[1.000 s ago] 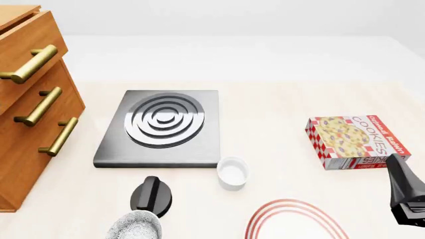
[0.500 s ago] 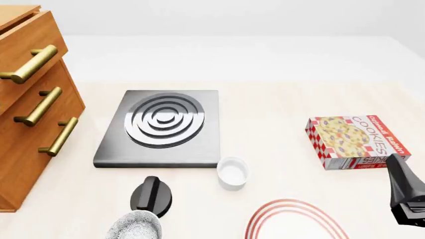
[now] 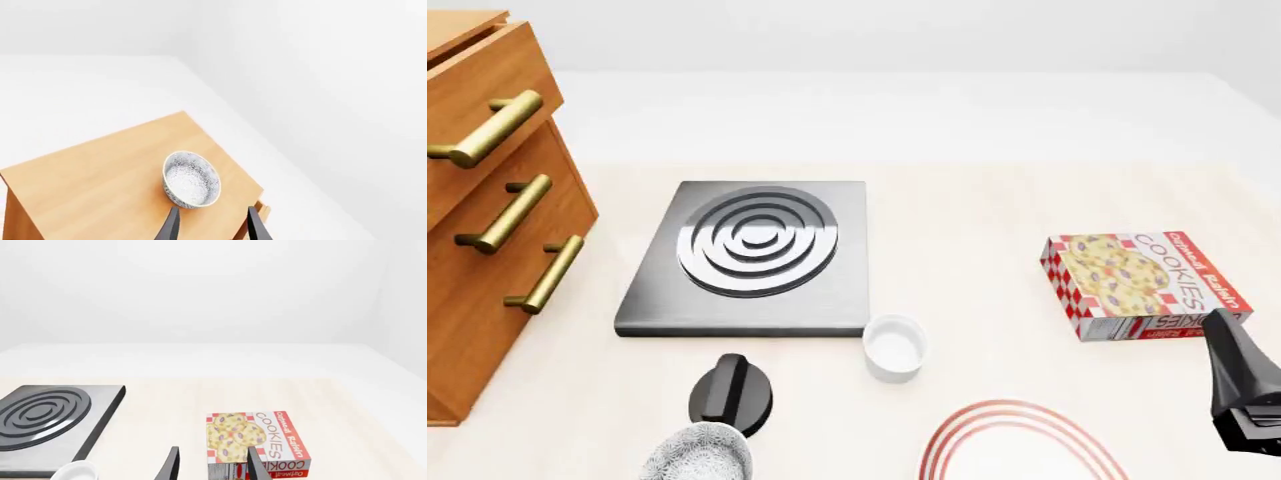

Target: Pick the akita bowl on the wooden cabinet and place it on the plate.

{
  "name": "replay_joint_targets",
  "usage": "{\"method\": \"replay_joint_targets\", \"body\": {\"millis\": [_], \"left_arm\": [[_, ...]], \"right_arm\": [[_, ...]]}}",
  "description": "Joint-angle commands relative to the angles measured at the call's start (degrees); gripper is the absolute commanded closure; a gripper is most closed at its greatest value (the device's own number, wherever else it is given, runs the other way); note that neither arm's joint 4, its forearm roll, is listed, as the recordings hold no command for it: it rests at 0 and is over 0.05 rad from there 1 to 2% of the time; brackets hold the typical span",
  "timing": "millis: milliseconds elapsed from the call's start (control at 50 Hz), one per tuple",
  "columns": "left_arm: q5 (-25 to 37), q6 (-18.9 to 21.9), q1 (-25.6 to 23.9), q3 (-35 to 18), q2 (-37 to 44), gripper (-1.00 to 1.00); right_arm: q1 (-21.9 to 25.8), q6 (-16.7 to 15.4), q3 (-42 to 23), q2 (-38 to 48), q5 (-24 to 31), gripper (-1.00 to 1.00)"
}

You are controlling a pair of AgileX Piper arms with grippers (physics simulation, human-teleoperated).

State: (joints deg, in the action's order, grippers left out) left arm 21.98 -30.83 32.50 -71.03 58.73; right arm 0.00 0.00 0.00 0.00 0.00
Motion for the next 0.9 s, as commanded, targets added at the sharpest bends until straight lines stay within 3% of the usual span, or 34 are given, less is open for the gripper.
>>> {"method": "replay_joint_targets", "body": {"millis": [20,900], "left_arm": [[0.3,-0.6,1.9,-1.1,2.0,-1.0],[-1.9,-2.1,4.6,-1.3,9.0,-1.0]], "right_arm": [[0.0,0.0,0.0,0.0,0.0,-1.0],[0.0,0.0,0.0,0.0,0.0,-1.0]]}}
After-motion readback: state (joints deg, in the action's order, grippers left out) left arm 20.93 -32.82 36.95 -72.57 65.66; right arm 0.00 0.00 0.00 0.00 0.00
